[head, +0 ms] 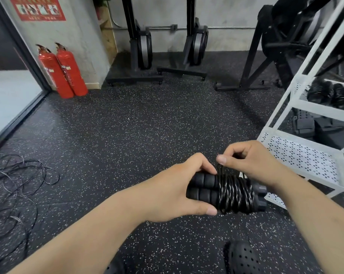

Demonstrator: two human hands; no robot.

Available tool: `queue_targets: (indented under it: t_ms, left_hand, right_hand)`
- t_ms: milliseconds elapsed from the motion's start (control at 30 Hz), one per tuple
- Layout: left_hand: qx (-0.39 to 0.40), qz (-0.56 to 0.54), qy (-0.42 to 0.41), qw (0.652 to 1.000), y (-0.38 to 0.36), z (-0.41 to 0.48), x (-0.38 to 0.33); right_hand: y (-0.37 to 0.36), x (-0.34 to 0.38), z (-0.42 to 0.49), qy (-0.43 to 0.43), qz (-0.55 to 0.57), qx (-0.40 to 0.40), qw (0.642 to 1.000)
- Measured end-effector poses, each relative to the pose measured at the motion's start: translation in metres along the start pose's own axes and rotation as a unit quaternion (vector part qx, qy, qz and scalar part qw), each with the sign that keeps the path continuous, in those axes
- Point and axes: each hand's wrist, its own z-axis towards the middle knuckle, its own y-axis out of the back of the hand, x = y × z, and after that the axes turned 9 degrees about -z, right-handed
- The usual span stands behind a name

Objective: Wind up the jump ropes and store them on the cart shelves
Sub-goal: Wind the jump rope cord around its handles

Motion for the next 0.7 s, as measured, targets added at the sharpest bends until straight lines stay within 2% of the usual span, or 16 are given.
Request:
queue_targets:
  t_ms: [167,300,400,467,533,633,700]
  left_hand:
    - [0.013,-0.035,0.007,0.999,-0.005,0.001,-0.001]
    - [-0.019,0.002,-0.027,0.999,-0.002,0.002,0.001]
    - [-0.042,-0.056,-0.028,0.997,0.001,0.004,0.007]
    - [-0.075,-0.086,-0.032,0.993,0.005,0.009,0.015]
    - [-0.117,-0.071,-0.034,0.99,0.01,0.016,0.023]
    - [-0.178,-0.011,-0.004,0.984,0.017,0.024,0.038]
    - [-0.209,0.02,0.006,0.978,0.022,0.029,0.05]
  right_hand:
    - [0.002,-0.003,0.0,0.016,-0.028,-0.022,0.999]
    - [-0.003,-0.007,0.003,-0.031,0.028,0.033,0.999]
    - [-0.016,-0.016,0.005,-0.066,0.089,0.046,0.993]
    - [-0.032,-0.02,0.002,-0.108,0.008,0.061,0.992]
    - [-0.053,-0.017,-0.001,-0.144,-0.058,0.073,0.985]
    - [-0.082,-0.004,-0.004,-0.136,-0.063,0.07,0.986]
    - [-0.093,0.003,-0.01,-0.108,-0.138,0.08,0.981]
